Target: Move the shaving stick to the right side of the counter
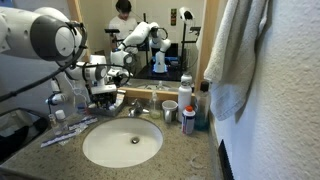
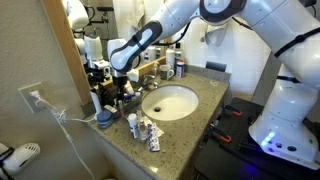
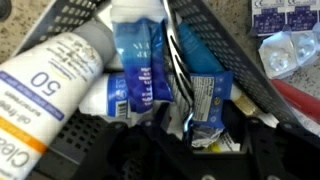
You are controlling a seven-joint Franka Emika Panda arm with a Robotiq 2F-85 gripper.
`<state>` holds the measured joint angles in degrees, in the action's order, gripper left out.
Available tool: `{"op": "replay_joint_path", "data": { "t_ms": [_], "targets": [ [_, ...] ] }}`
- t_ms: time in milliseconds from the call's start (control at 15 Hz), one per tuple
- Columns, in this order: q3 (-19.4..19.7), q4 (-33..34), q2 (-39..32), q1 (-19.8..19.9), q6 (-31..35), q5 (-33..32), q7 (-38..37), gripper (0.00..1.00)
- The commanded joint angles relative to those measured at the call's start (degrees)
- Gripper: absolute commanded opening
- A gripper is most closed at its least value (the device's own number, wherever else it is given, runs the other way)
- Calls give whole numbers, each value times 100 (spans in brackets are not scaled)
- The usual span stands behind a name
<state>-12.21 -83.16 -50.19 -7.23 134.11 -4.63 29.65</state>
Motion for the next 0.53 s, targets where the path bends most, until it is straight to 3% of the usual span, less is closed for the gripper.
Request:
{"op": "replay_joint_path", "data": {
  "t_ms": [0, 267, 467],
  "targets": [
    [102, 10, -33, -99, 113, -185, -241, 27],
    [122, 11, -44, -114, 121, -303, -296, 0],
    [123, 10, -37, -131, 107, -336, -293, 4]
  ]
}}
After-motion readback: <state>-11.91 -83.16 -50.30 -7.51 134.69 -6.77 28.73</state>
